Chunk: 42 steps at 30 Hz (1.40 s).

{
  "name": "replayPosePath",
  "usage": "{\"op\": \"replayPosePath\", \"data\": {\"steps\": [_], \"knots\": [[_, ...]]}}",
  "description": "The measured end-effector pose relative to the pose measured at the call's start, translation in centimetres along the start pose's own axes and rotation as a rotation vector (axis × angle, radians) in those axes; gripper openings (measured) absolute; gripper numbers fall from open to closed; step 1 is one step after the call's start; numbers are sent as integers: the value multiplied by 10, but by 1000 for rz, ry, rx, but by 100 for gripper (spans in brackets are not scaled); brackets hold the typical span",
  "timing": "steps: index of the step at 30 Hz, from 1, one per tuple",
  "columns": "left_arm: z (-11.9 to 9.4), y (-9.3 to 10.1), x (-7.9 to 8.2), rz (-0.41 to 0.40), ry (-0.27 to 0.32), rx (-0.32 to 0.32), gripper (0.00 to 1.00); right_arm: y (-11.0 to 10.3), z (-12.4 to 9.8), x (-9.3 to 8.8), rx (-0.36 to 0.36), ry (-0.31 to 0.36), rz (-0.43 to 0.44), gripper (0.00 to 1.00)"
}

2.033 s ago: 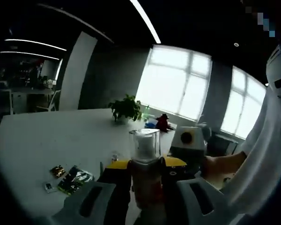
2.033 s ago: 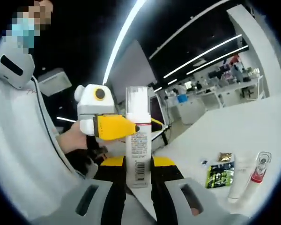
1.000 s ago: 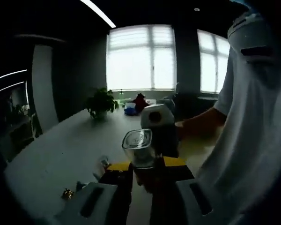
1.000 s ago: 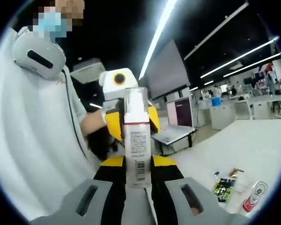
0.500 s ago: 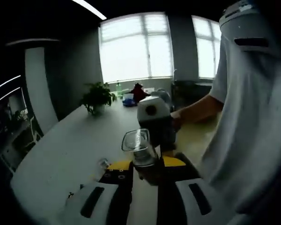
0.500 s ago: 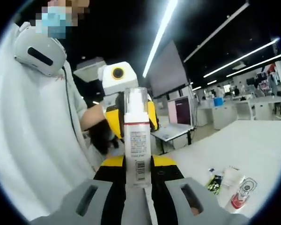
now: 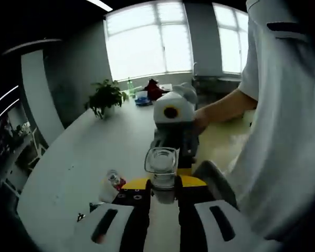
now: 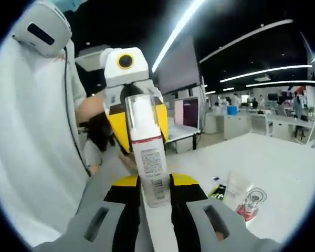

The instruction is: Arrange the skincare products in the storage area until every visible bottle or jar stands upright without overlapping.

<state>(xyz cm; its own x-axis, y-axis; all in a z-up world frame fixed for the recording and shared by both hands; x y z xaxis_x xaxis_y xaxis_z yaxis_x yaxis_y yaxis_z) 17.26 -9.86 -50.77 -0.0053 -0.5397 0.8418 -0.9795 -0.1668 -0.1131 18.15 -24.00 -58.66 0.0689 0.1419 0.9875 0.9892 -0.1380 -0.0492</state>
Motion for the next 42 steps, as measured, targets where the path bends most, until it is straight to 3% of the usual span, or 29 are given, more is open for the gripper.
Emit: {"op": "replayPosePath", "data": {"steps": [11, 16, 33, 42], "knots": [[20, -12, -19, 31, -59, 1, 20, 10, 12, -17, -113, -139, -17, 22], [28, -16, -29, 21, -65, -4, 20, 14, 11, -29, -135, -165, -13, 22], [65, -27, -72, -3, -136, -4, 19, 41, 22, -85, -146, -271, 37, 21], [81, -33, -94, -32, -135, 13, 19, 51, 30, -106, -154, -328, 54, 21]]}}
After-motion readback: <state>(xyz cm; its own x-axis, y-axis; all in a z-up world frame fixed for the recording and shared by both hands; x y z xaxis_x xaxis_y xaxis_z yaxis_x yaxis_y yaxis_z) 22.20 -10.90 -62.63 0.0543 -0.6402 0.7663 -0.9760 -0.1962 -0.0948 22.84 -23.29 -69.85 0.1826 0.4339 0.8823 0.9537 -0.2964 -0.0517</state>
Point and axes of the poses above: the point that each gripper's makers call its tool centre point, and the gripper's own axes: z roughly forward along the fingers, y roughly to its right, x roughly out of its top, the point moved 9 cm from there along -z, roughly backward along the fingers, and after that the axes turned 1 degree about -x, right-handed, at the moved point
